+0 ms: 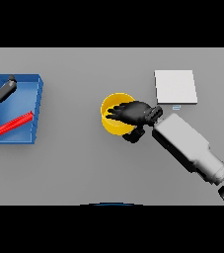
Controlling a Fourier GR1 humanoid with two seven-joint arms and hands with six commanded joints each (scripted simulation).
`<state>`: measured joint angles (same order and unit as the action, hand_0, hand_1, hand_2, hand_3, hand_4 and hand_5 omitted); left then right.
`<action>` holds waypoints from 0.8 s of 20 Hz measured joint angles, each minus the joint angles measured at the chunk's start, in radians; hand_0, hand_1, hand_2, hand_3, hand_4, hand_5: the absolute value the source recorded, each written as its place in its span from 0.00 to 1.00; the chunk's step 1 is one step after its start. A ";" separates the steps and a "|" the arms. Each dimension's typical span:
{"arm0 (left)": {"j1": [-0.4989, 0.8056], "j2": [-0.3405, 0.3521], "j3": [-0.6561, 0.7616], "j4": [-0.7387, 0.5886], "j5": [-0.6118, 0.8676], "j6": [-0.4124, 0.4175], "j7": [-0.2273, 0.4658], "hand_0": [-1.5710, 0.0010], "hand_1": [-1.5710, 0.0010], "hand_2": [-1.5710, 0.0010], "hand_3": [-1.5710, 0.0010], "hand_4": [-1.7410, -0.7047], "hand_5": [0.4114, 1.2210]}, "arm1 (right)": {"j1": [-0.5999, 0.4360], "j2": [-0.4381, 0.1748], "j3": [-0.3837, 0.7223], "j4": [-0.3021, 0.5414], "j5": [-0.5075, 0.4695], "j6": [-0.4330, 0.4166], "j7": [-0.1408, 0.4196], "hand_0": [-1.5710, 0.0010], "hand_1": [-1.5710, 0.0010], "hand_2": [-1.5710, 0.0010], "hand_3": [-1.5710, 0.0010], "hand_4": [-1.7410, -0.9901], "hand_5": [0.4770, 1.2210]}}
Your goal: Pick up the red beaker and tilt it to pour out 1 green nut into yellow bowl. Pick up the yellow bowl and place it on the metallic measuring scale.
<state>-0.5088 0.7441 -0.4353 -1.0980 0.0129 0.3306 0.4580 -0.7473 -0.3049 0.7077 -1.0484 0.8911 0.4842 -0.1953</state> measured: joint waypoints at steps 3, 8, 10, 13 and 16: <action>0.016 0.011 0.003 -0.011 -0.001 0.005 -0.016 1.00 1.00 1.00 1.00 0.96 0.36 | 0.008 0.002 -0.013 -0.008 -0.020 0.046 0.029 0.98 0.98 0.95 0.91 0.58 0.44; 0.005 0.005 0.004 0.002 0.000 0.002 -0.014 1.00 1.00 1.00 1.00 0.95 0.36 | 0.006 0.008 -0.009 0.001 -0.031 0.056 -0.004 0.37 0.37 0.39 0.65 0.30 0.79; -0.002 0.000 0.000 0.004 -0.004 0.005 -0.005 1.00 1.00 1.00 1.00 0.95 0.36 | 0.004 0.006 -0.006 -0.005 -0.044 0.074 0.005 0.24 0.24 0.28 0.45 0.20 0.87; -0.007 0.000 -0.004 -0.005 -0.011 0.009 -0.006 1.00 1.00 1.00 1.00 0.96 0.35 | -0.010 0.000 -0.003 0.016 -0.056 0.073 -0.028 0.12 0.12 0.21 0.23 0.10 0.93; 0.006 0.013 -0.005 -0.009 -0.012 0.001 -0.005 1.00 1.00 1.00 1.00 0.97 0.34 | 0.004 -0.023 0.002 -0.014 -0.069 0.074 -0.033 0.06 0.06 0.18 0.13 0.05 0.96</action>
<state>-0.5031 0.7576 -0.4407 -1.1065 0.0011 0.3318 0.4531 -0.7436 -0.3281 0.7092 -1.0622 0.8221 0.5578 -0.2279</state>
